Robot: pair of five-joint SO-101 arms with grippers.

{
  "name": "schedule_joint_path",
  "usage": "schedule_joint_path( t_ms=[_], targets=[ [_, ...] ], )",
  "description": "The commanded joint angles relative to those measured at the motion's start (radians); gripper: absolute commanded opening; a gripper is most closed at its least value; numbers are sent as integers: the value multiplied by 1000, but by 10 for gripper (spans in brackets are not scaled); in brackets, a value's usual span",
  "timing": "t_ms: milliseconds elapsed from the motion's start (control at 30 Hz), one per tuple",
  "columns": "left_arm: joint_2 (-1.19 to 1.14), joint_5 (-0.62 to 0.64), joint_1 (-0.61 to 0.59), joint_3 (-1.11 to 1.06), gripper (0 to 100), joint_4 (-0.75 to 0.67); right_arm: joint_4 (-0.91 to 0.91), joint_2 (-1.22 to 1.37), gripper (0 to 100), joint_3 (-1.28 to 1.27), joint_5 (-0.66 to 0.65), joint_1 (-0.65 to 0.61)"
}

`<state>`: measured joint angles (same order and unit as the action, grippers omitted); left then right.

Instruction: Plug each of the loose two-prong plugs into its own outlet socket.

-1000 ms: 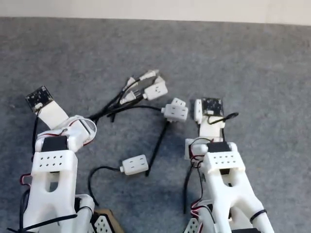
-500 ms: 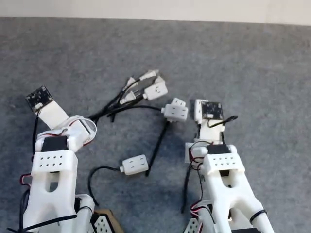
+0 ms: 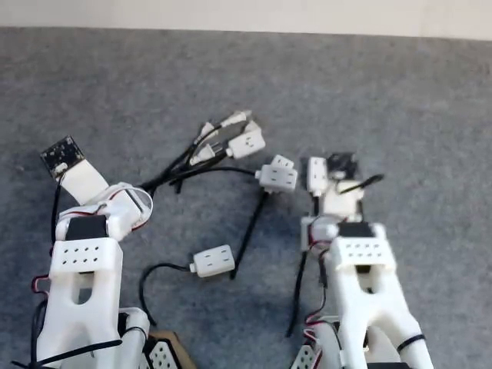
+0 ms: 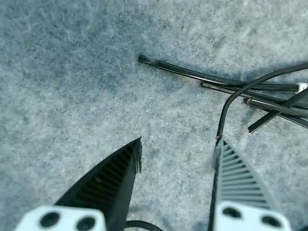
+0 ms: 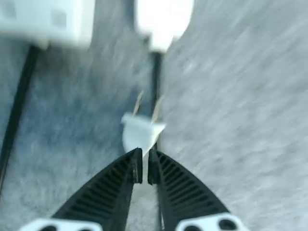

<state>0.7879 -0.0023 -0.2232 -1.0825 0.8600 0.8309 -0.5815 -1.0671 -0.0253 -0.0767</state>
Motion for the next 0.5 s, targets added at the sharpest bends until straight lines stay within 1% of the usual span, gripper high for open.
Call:
schedule_joint_path(
  t_ms=[0,133,233,333,467],
  targets=[
    [16,9,5,4,252,-12,111,-1,33,182,-38,48],
    [16,9,5,4,252,-12,150,30,33,186,-31,35],
    [16,9,5,4,252,-12,150,110,37,148,-25,-42],
    [16,9,5,4,252,-12,142,202,39,134,57,-120],
    [16,9,2,4,252,-12,142,295,78,157,75,-148]
  ],
)
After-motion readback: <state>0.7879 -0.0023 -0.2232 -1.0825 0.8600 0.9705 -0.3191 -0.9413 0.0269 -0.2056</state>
